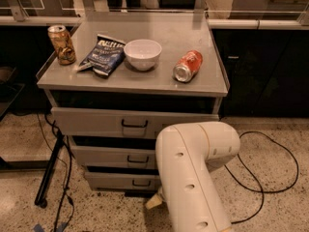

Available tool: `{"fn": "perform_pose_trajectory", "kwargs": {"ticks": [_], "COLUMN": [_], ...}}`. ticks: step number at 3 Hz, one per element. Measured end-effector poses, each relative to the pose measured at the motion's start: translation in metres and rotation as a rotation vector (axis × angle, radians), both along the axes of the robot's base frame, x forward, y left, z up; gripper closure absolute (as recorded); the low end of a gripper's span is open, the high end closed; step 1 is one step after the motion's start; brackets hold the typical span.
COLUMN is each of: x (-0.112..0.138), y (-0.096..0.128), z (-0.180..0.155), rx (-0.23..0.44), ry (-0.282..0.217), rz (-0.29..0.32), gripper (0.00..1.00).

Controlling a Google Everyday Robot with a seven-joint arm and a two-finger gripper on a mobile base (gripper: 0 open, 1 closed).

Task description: Close bottom drawer

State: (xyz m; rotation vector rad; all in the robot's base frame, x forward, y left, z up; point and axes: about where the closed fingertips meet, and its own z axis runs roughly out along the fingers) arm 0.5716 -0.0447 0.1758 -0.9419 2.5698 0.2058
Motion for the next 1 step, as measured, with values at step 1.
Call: {"fn": "perform_pose_trajectory", "kwargs": {"ticks": [1], "x": [0.0], "y": [0.0], "z": [0.0], "rx": [0.0], "ry": [0.0], "rz": [0.0], "gripper": [0.0]}}
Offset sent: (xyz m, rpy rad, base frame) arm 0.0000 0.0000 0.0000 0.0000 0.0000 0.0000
